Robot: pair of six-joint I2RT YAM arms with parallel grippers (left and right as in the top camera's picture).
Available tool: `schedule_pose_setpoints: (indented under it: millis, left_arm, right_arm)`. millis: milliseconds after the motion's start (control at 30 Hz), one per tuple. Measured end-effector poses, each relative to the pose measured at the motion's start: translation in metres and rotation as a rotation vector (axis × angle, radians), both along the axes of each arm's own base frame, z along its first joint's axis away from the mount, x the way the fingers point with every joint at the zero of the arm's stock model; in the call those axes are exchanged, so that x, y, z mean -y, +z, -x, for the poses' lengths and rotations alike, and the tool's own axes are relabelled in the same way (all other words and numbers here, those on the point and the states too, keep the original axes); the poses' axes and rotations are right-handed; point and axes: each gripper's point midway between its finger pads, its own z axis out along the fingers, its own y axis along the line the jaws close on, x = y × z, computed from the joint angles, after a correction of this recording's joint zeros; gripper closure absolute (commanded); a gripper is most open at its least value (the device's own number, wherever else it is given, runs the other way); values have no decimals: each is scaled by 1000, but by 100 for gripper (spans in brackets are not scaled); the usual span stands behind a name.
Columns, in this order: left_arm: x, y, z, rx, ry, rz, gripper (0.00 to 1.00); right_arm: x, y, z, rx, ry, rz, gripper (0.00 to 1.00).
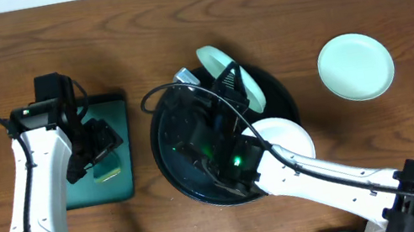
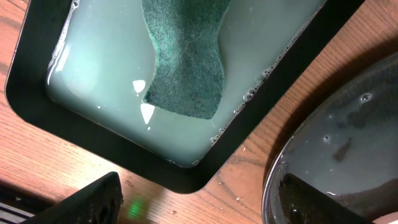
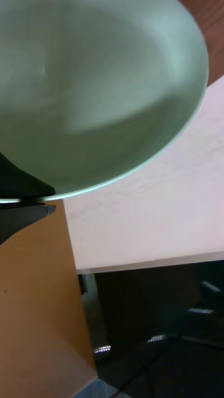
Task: Clean dirty plates on tray and stack at the side
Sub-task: 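Lift the scrubbed green plate with the right gripper and tip it upright, then carry the plate right and lower it onto the first green plate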
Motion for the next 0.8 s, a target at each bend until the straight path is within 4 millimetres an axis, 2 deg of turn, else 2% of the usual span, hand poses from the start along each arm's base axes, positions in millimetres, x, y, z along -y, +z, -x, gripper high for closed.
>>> schedule_pose_setpoints:
  millis: [100, 300, 400, 500, 600, 800]
  left_arm:
    - [0, 0, 0, 0, 0, 0, 18]
    - [0, 0, 0, 1, 0, 0, 18]
    - [0, 0, -1, 2, 0, 0, 18]
    - [0, 0, -1, 3, 0, 0, 18]
    - [0, 0, -1, 3, 0, 0, 18]
    - [0, 0, -1, 3, 0, 0, 18]
  right_arm:
    - [0, 1, 0, 13, -5, -22, 99]
    - [-2, -9, 1, -9, 16, -55, 99]
    - [-5, -28, 1, -77, 61, -101, 99]
    - [-5, -61, -1, -192, 90, -261, 99]
    - [-2, -93, -5, -316, 71, -503, 99]
    - [8, -128, -23, -497, -20, -942, 99]
